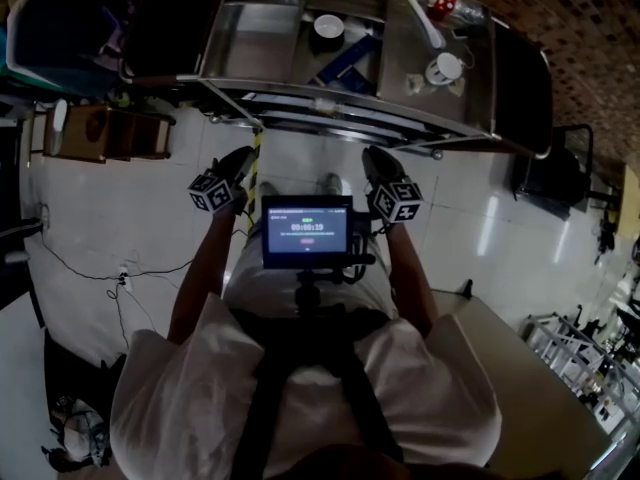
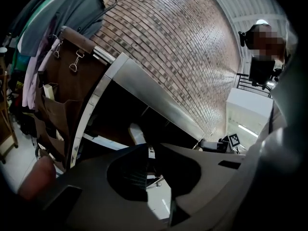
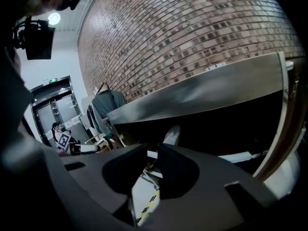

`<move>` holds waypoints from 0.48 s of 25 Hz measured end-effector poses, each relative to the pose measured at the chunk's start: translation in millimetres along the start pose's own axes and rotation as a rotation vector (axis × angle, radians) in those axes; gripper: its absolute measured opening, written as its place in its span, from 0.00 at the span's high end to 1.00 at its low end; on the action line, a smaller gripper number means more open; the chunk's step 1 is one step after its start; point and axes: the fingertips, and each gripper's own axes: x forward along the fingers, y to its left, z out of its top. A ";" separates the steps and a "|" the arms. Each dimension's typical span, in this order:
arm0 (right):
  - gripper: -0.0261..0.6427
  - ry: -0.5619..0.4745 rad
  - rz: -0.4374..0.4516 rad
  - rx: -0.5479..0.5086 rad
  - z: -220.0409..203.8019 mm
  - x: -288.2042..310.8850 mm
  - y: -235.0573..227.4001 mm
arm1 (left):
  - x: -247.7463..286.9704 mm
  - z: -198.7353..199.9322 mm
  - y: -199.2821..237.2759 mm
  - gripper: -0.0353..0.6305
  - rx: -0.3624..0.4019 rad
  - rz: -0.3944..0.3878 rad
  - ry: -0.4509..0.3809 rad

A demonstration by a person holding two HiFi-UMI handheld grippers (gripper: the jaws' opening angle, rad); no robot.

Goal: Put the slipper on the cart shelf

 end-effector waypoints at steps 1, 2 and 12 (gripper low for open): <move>0.82 -0.002 -0.008 0.003 0.9 0.1 -1.0 | 1.7 1.4 -0.7 0.90 0.002 -0.004 0.001; 0.82 -0.005 -0.015 0.009 1.7 0.4 -1.8 | 3.4 2.8 -1.2 0.90 0.003 -0.008 0.003; 0.83 -0.002 -0.083 0.101 -7.7 6.3 -8.7 | 4.9 11.2 8.6 0.90 -0.023 -0.030 0.013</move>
